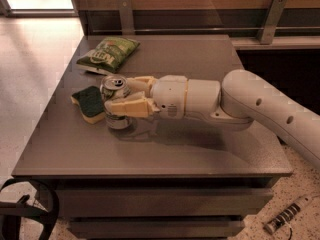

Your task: Move 7up can near sponge

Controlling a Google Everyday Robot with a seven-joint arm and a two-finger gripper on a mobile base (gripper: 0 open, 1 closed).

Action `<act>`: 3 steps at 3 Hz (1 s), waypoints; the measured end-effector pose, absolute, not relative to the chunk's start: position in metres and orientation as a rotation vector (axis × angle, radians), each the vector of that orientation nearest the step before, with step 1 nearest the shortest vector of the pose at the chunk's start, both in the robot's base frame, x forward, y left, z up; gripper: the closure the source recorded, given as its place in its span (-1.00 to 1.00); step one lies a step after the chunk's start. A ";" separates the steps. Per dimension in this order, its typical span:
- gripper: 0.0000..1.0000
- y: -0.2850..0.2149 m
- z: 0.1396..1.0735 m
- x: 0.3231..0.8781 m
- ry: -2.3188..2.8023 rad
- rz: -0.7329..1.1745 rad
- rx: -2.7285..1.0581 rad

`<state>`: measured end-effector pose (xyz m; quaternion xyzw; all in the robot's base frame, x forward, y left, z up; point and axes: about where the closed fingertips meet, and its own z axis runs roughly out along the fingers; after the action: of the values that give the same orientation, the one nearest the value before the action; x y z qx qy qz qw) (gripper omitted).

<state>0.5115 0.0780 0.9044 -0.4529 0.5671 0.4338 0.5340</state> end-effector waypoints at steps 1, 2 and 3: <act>1.00 0.080 0.895 0.507 1.376 1.028 -1.090; 1.00 0.085 0.888 0.505 1.376 1.032 -1.113; 0.66 0.087 0.889 0.504 1.374 1.033 -1.115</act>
Offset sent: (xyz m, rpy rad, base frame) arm -0.0060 0.0143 -0.0271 -0.0462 -0.0002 0.0513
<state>0.5038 0.0867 0.8891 -0.4650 0.5731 0.4309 0.5193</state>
